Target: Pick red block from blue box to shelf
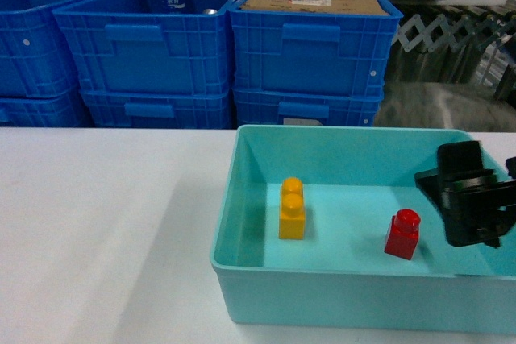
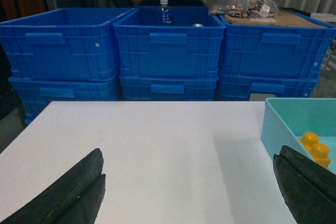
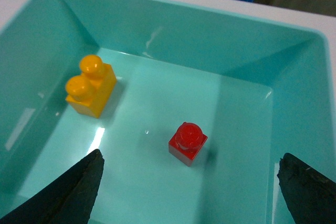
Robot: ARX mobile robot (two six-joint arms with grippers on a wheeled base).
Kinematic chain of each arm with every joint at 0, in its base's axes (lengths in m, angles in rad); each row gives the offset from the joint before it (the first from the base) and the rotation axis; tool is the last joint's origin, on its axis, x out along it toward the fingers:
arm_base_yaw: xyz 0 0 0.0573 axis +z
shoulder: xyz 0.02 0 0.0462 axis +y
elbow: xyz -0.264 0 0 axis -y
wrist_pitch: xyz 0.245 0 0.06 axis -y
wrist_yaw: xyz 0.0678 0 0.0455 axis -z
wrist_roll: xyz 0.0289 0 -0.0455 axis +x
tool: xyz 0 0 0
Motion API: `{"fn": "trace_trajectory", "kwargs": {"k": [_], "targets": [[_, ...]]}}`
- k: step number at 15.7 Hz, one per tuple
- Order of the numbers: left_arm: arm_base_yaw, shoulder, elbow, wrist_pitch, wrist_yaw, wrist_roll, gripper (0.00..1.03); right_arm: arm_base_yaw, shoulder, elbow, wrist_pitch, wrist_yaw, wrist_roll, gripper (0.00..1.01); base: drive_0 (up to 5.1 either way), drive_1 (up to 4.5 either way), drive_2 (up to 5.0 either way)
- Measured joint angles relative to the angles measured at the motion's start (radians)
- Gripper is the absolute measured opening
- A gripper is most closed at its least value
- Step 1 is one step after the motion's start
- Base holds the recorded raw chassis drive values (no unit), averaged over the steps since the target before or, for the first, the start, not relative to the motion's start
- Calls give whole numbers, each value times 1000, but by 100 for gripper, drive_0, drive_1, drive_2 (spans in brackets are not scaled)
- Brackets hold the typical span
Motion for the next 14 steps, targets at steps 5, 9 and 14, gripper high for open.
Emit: {"fn": "trace_trajectory", "kwargs": {"k": [5, 9, 14], "targets": [[0, 0, 0, 0, 0, 0, 98, 6, 265, 176, -3, 52, 5, 98, 0, 0, 0], [0, 0, 0, 0, 0, 0, 98, 5, 334, 220, -12, 73, 5, 98, 0, 0, 0], [0, 0, 0, 0, 0, 0, 98, 5, 458, 284, -44, 79, 17, 98, 0, 0, 0]]}}
